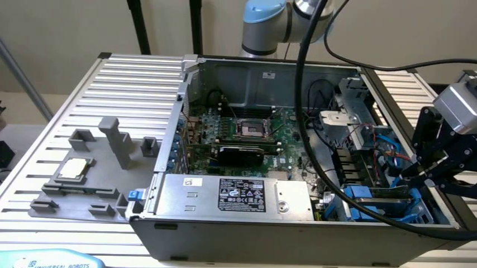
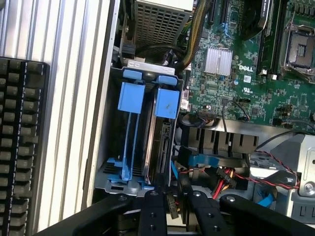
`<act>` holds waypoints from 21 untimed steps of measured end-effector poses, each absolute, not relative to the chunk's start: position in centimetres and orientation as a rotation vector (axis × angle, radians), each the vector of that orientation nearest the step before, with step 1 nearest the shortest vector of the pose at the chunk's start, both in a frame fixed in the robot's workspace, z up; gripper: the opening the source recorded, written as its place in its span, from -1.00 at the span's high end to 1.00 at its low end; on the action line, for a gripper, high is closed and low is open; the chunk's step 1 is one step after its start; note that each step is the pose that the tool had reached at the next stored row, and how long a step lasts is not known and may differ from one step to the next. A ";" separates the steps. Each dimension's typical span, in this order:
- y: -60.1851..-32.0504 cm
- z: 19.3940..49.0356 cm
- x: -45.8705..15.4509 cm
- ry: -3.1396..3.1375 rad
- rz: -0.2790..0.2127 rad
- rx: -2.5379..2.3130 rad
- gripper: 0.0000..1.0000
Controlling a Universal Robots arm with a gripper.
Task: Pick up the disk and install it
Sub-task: 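Insert the first disk wire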
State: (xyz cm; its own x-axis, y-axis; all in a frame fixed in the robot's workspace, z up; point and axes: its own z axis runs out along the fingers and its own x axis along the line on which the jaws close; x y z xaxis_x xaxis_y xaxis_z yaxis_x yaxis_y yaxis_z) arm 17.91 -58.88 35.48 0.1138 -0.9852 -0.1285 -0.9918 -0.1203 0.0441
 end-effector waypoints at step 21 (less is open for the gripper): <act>-58.9 35.5 15.8 2.039 0.193 -2.318 0.68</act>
